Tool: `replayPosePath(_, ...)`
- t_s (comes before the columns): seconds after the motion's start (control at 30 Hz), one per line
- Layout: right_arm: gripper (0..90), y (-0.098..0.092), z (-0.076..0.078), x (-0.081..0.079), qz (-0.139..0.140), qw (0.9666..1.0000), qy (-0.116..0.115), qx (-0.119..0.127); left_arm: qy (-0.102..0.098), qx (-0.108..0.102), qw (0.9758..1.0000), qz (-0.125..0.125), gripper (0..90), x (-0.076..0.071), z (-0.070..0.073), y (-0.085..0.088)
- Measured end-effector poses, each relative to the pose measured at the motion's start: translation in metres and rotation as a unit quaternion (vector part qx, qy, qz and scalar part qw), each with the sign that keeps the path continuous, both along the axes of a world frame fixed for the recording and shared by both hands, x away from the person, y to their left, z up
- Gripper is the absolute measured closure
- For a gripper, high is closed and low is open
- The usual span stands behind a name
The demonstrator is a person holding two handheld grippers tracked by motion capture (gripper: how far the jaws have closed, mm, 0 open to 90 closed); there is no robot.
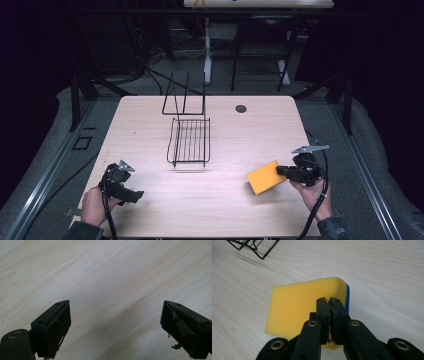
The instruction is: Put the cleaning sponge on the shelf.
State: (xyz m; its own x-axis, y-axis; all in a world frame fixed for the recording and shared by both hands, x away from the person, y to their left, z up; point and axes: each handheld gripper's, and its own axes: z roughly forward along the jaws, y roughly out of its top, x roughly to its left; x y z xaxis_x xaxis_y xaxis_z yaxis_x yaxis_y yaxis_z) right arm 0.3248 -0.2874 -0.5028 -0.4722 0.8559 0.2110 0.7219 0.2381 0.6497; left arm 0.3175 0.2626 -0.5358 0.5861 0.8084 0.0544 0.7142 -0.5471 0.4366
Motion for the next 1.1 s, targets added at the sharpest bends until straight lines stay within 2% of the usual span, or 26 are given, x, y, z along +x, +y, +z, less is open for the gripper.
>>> replayPosePath(0.07, 87.1, 0.001, 0.005, -0.001, 0.000, 0.9999, -0.010, 0.001, 0.000, 0.000, 1.0000, -0.003, 9.6, 0.000, 0.000, 0.000)
replayPosePath(0.27, 87.0, 0.003, 0.011, -0.001, 0.003, 0.9999, -0.015, 0.000, -0.003, 0.001, 1.0000, -0.004, 9.6, 0.000, 0.000, -0.001)
replayPosePath(0.37, 87.1, 0.005, 0.014, -0.001, 0.005, 0.9997, -0.025, 0.001, -0.003, 0.000, 1.0000, -0.004, 9.6, 0.000, 0.000, -0.002)
replayPosePath(0.67, 87.3, 0.014, 0.024, 0.004, 0.016, 0.9992, -0.035, 0.003, -0.002, -0.001, 1.0000, -0.004, 9.6, 0.000, 0.000, -0.003)
replayPosePath(1.1, 87.5, 0.029, 0.031, 0.014, 0.029, 0.9986, -0.043, 0.003, -0.002, -0.003, 1.0000, -0.005, 9.5, 0.001, 0.000, -0.002)
